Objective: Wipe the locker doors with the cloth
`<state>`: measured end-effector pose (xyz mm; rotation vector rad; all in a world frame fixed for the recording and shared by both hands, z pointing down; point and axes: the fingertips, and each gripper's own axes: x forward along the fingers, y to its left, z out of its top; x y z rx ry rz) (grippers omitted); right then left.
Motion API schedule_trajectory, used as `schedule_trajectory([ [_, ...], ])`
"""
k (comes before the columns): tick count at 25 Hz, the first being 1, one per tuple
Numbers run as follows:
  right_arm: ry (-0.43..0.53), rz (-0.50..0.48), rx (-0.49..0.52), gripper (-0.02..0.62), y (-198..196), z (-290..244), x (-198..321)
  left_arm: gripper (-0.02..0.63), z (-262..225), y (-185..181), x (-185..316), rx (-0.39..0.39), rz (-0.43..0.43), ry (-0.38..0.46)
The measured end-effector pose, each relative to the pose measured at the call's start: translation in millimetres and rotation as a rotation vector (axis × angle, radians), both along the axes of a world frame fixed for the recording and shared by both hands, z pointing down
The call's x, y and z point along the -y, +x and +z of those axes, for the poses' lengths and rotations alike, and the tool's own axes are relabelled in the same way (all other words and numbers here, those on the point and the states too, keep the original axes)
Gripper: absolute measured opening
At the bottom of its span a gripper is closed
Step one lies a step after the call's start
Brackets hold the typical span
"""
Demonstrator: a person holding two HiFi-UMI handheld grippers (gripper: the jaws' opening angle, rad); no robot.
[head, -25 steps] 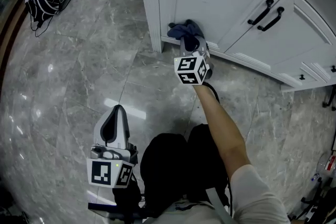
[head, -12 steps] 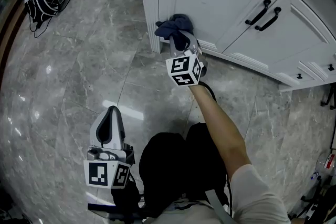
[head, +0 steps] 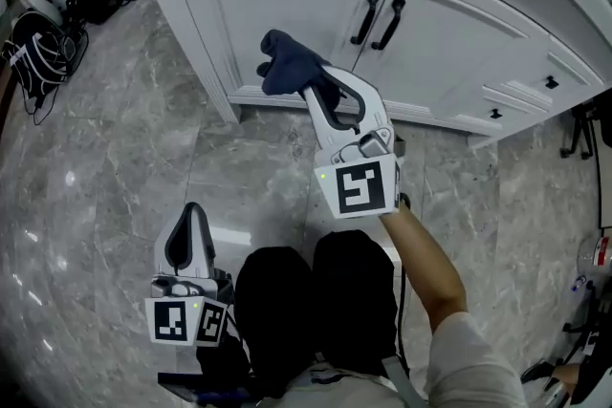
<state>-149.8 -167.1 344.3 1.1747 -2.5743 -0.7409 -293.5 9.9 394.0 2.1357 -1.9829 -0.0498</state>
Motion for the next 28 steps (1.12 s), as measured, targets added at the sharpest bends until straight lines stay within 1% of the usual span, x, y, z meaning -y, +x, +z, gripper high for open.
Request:
schedule_trajectory([
  [2, 0.055, 0.04, 0.02, 0.069, 32.0, -31.0, 4.4, 0.002, -2.6, 16.2, 7.0, 0.001, 0.023, 0.005],
  [3, 0.067, 0.069, 0.033, 0.069, 47.9, -43.7, 8.9, 0.002, -3.5, 24.2, 10.0, 0.002, 0.035, 0.007],
  [6, 0.063, 0.169, 0.057, 0.069, 90.7, -69.2, 34.6, 0.002, -6.9, 46.6, 17.1, 0.002, 0.064, 0.01],
  [9, 0.084, 0.21, 0.042, 0.069, 117.5, -83.5, 71.6, 0.002, -11.5, 66.7, 22.7, 0.007, 0.085, 0.012],
  [12, 0.072, 0.227, 0.06, 0.069, 128.9, -88.7, 94.4, 0.002, -14.6, 79.0, 26.1, 0.015, 0.094, 0.008],
  [16, 0.101, 0.275, 0.052, 0.071, 138.2, -91.0, 95.4, 0.002, -21.2, 87.8, 30.4, 0.032, 0.099, 0.011],
  [21, 0.11, 0.38, 0.073, 0.07, 189.6, -90.6, 97.7, 0.002, -22.3, 94.7, 32.8, 0.045, 0.109, 0.007],
  [28, 0.116, 0.476, 0.067, 0.071, 247.4, -91.0, 98.8, 0.002, -23.1, 106.5, 33.9, 0.051, 0.13, 0.009],
])
